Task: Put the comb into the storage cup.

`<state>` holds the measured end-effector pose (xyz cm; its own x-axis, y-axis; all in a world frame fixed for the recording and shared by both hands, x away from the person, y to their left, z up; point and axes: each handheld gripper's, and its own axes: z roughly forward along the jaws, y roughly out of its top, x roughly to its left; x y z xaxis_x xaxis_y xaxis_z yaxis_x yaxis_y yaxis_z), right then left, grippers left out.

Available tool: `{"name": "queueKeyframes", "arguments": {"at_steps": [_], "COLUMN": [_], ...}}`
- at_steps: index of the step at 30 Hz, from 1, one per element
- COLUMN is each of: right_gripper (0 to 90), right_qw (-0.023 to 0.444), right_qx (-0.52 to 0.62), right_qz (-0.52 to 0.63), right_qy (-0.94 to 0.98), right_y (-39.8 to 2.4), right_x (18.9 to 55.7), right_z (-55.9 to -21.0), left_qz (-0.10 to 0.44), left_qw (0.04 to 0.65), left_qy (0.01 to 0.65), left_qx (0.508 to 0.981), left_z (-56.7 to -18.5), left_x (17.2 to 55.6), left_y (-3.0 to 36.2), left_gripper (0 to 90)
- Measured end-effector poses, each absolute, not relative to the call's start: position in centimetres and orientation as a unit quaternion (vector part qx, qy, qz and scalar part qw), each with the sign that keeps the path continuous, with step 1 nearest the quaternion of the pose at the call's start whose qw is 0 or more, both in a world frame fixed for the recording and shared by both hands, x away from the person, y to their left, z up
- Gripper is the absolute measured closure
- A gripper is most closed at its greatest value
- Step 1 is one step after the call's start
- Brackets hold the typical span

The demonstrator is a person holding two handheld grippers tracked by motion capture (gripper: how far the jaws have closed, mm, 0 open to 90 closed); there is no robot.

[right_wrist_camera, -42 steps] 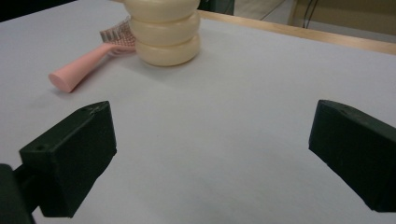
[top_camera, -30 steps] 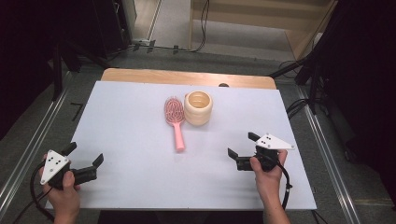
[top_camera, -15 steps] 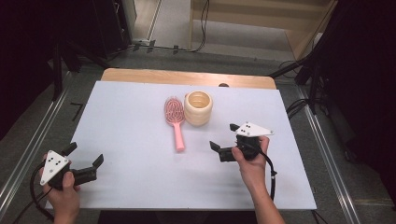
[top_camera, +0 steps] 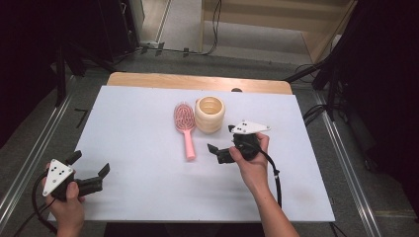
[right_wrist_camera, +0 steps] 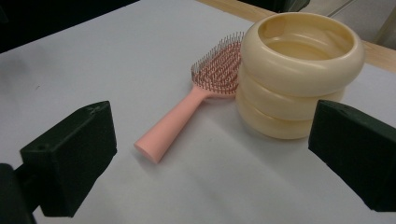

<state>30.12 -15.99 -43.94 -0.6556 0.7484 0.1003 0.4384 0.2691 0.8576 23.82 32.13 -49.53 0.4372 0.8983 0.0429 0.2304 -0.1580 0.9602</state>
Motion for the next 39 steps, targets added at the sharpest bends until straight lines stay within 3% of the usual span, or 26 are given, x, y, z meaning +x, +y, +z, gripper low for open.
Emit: {"name": "queueKeyframes", "arguments": {"at_steps": [3, 14, 26, 31, 39], "right_gripper": [13.5, 14.0, 31.9, 42.6, 49.8], "right_qw": [0.167, 0.123, 0.081, 0.086, 0.071], "right_qx": [0.387, 0.388, 0.425, 0.45, 0.464], "right_qz": [0.462, 0.454, 0.423, 0.393, 0.371], "right_qy": [0.78, 0.793, 0.796, 0.797, 0.801], "right_y": [-15.4, -13.2, -10.6, -9.4, -8.1], "right_x": [30.5, 32.4, 34.8, 35.7, 37.2], "right_z": [-44.0, -44.4, -45.0, -45.6, -46.6], "left_qz": [0.334, 0.333, 0.332, 0.331, 0.33], "left_qw": [0.5, 0.499, 0.501, 0.502, 0.504], "left_qy": [0.41, 0.409, 0.409, 0.409, 0.409], "left_qx": [0.686, 0.687, 0.686, 0.686, 0.685], "left_z": [-49.5, -49.5, -49.5, -49.5, -49.5], "left_x": [23.8, 23.8, 23.8, 23.9, 23.9], "left_y": [32.1, 32.1, 32.1, 32.1, 32.2], "left_gripper": [0.0, 0.0, 0.0, 0.0, 0.0]}}
